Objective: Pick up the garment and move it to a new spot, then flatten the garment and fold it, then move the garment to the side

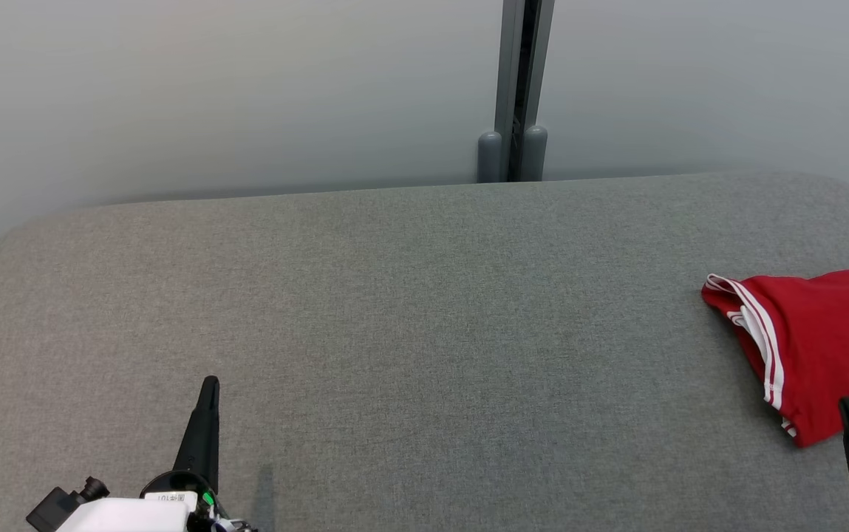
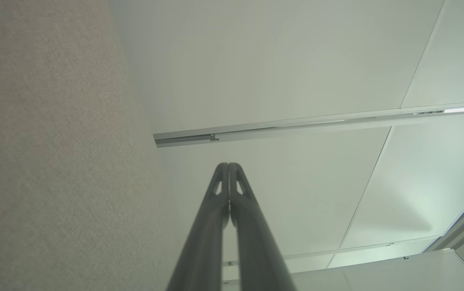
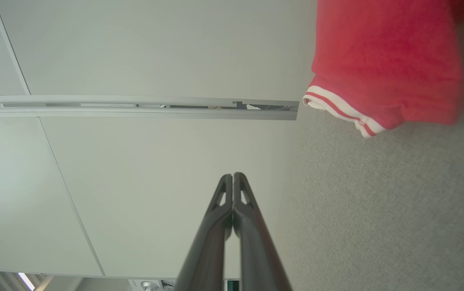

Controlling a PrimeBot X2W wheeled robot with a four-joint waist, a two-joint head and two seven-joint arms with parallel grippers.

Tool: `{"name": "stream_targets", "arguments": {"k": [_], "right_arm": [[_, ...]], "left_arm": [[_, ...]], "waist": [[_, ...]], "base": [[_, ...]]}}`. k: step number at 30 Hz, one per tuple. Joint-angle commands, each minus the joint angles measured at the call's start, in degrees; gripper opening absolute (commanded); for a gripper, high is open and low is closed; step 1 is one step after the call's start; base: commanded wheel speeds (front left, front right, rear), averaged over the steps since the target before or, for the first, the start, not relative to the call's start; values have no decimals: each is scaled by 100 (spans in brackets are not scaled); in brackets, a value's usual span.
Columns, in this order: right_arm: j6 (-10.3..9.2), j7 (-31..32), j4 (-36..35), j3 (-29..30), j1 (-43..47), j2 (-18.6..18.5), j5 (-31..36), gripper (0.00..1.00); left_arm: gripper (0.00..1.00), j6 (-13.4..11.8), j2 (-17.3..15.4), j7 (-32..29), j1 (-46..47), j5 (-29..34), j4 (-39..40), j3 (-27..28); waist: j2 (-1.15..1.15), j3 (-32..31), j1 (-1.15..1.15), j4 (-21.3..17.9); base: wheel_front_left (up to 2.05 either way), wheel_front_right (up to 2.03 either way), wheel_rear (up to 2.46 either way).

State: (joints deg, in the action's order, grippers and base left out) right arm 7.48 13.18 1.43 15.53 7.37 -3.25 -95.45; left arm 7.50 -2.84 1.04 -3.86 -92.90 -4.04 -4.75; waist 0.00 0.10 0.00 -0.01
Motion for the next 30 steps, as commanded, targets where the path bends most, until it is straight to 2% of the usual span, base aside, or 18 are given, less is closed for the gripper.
{"name": "stream_targets", "arguments": {"k": [1, 30], "right_arm": [[2, 36, 2, 12, -3, -4, 23, 0], [2, 50, 7, 35, -14, 13, 42, 0]], "left_arm": [[0, 22, -13, -9, 68, -1, 25, 25], [0, 22, -8, -17, 68, 7, 25, 31]], "waist": [[0, 0, 0, 0], [0, 0, 0, 0]], "base": [[0, 0, 0], [0, 0, 0]]}}
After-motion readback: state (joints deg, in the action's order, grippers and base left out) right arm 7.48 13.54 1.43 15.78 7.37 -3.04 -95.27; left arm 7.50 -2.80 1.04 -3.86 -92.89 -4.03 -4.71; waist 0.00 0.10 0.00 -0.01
